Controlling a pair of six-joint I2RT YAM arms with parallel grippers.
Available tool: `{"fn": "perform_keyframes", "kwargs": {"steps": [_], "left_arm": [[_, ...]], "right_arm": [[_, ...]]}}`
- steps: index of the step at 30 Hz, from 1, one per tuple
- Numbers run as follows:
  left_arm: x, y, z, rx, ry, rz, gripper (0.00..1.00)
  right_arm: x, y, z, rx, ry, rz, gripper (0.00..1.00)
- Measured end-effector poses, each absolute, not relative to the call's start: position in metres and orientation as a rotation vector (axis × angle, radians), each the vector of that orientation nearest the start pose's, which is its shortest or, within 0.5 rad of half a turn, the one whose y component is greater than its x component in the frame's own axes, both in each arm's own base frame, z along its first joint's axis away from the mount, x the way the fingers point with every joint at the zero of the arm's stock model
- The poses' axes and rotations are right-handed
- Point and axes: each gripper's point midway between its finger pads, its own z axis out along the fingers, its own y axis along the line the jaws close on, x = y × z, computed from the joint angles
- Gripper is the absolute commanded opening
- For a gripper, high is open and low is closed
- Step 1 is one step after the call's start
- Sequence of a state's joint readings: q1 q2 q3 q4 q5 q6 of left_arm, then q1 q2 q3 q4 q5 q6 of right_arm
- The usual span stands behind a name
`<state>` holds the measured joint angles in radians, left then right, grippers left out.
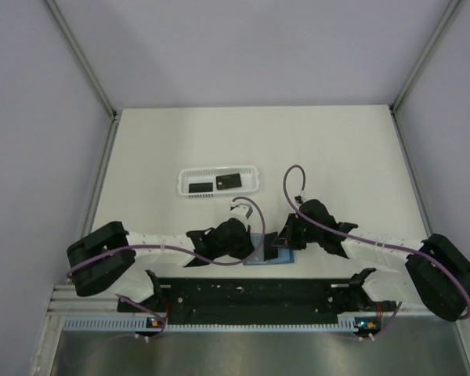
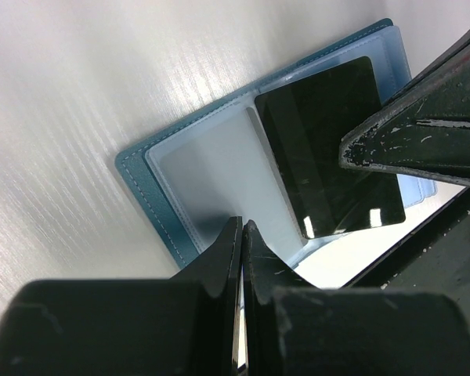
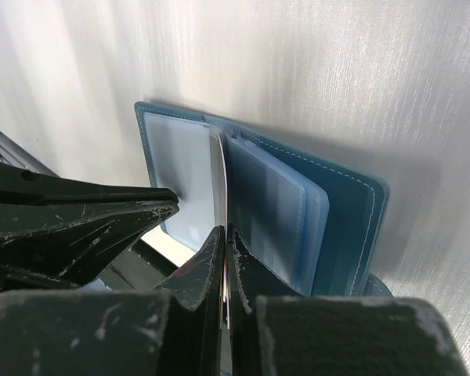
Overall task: Put the credit cards into the card holder
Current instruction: Insert the credit card into the card holder.
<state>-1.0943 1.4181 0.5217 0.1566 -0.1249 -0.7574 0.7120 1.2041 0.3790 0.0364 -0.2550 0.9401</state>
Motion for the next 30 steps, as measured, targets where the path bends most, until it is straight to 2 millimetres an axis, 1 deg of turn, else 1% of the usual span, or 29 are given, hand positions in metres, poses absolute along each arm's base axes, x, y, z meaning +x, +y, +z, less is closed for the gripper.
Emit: {"fn": "perform_keyframes", "kwargs": {"steps": [9,20,30], "left_arm": [[0.152,-0.309,0.029,0.343,2.417,-0.767,0.0],[0.152,-0.309,0.028,0.344,2.42,-0.764,0.0],[0.152,-0.308,0.028,0.343,2.42,-0.762,0.0]], "right_arm": [[0.165,0.244,0.035,0.156,2.609,1.018,0.0],[0.165,0.256,0.029,0.126,2.619,1.085,0.0],[0.164,0.26,0.031,0.112,2.615,1.113,0.0]]}}
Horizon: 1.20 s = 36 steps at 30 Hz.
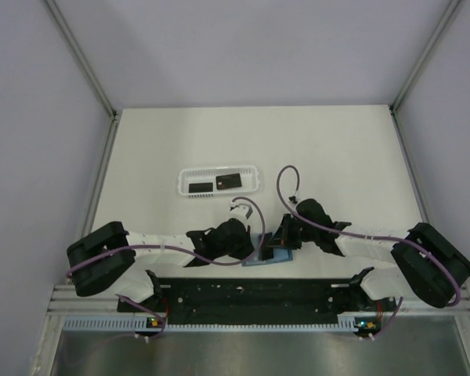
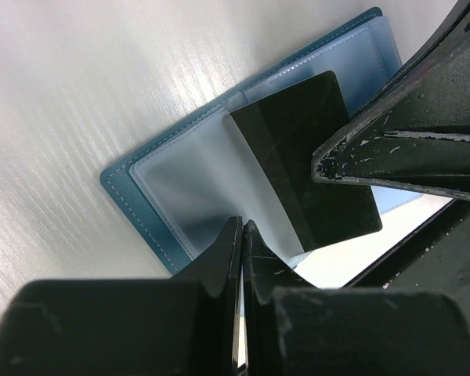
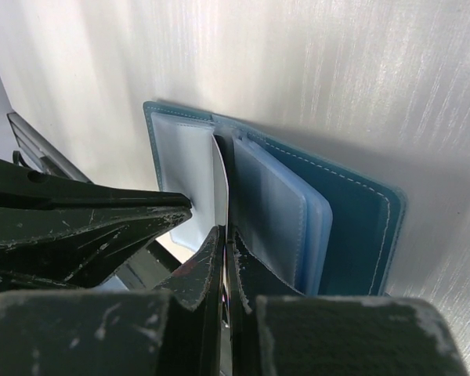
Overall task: Put the credit cards into the card holder
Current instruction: Insert the credit card into the card holder.
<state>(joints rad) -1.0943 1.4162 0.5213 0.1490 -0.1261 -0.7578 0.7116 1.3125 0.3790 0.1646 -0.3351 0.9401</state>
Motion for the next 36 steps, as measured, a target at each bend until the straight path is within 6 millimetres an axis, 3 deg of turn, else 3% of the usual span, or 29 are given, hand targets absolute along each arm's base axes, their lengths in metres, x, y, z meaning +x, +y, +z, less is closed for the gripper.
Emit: {"fn": "perform_keyframes", "kwargs": {"steps": [22,27,30,36], "left_arm": [[0.153,-0.305,0.027,0.322,2.424,-0.743,0.0],[0.151,-0.292,0.032,0.314,2.435,-0.702,0.18],[0.151,-0.283,0.04,0.297,2.424,-0.679,0.23],[0.155,-0.269,0.041,0.273,2.423,-0.604,0.13]], "right_arm": [[0.158,0.269,0.025,0.097,2.612,1.213,0.0],[0.158,0.268,0.023,0.101,2.615,1.206,0.0],[0.158,0.268,0.021,0.105,2.622,1.201,0.0],[0.158,0.269,0.019,0.108,2.625,1.207,0.0]]}}
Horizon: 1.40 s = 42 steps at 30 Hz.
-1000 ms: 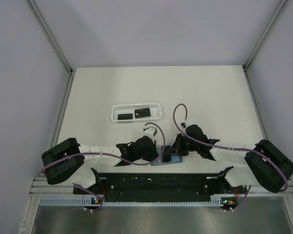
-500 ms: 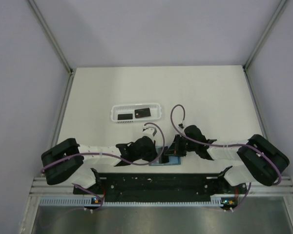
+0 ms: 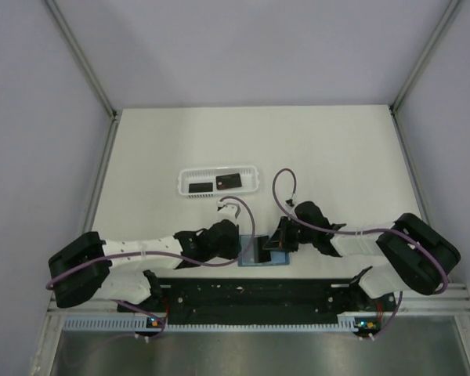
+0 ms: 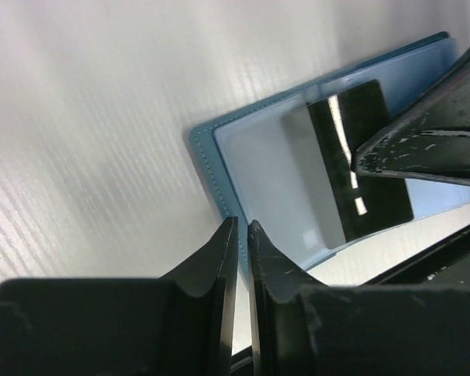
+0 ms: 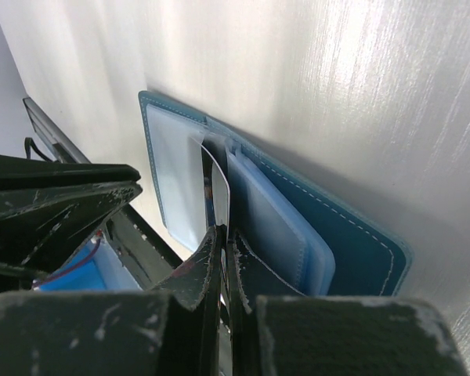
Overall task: Put the credit cards into the card holder
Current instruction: Insert the credit card into the card holder.
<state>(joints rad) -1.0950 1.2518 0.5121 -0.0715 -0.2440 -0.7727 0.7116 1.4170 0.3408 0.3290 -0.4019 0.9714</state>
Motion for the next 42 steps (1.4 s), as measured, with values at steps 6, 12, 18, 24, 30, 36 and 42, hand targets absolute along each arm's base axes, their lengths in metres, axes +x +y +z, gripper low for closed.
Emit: {"fn": "perform_keyframes", "kwargs": {"steps": [6,12,18,24,30,36,42], "left_arm": [[0.152,-0.259,0.026,0.267,2.464,-0.542,0.05],[0.149,-0.256,0.019,0.258,2.477,-0.533,0.03],[0.152,-0.261,0.019,0.254,2.465,-0.548,0.02],[0.154,-0.264,0.019,0.251,2.455,-0.56,0.0],[0.155,-0.265,0.019,0.249,2.453,-0.563,0.0],[0.153,-0.268,0.02,0.242,2.45,-0.593,0.0],[0.149,-0.275,0.02,0.246,2.453,-0.641,0.0]], "right_arm": [[0.158,0.269,0.019,0.107,2.624,1.208,0.0],[0.158,0.269,0.018,0.106,2.627,1.207,0.0],[0.158,0.271,0.017,0.101,2.628,1.22,0.0],[0.159,0.274,0.016,0.102,2.628,1.236,0.02],[0.159,0.277,0.017,0.112,2.634,1.236,0.13],[0.159,0.271,0.02,0.113,2.657,1.154,0.27],[0.16,0.257,0.026,0.111,2.684,1.016,0.36]]}}
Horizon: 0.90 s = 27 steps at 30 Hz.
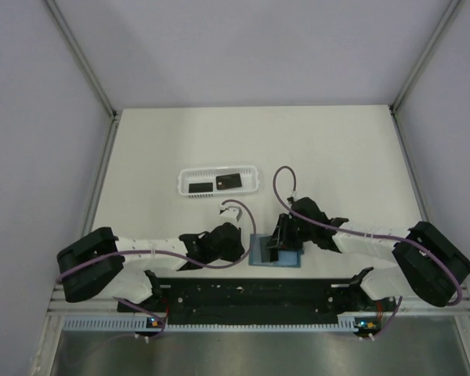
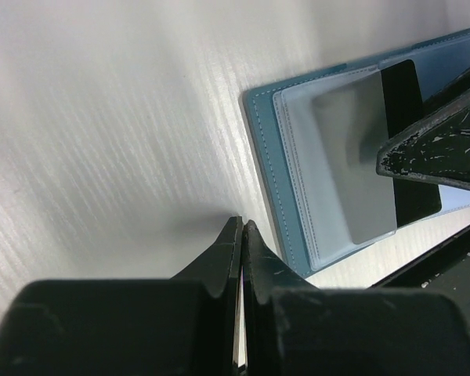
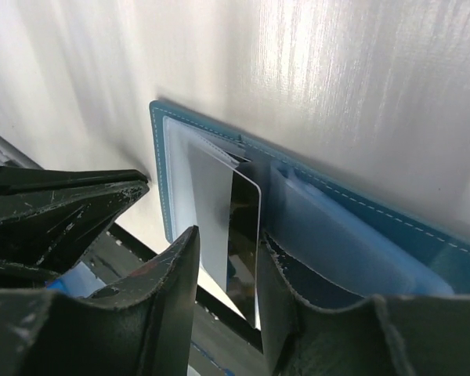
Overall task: Put the credit cards into the card holder
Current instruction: Insert the credit card into the card holder.
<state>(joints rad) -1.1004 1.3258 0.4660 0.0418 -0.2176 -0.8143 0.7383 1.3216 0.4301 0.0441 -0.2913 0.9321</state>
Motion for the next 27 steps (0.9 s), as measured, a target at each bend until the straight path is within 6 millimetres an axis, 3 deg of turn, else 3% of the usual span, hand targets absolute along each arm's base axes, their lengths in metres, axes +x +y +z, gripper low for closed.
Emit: {"fn": "perform_keyframes", "kwargs": {"steps": [27], "left_arm": [[0.144,-0.299,0.02,0.294,2.456,-0.704,0.0]], "right_arm": [[0.149,0.215,0.024,0.045,2.83,0.575,0.41]]}}
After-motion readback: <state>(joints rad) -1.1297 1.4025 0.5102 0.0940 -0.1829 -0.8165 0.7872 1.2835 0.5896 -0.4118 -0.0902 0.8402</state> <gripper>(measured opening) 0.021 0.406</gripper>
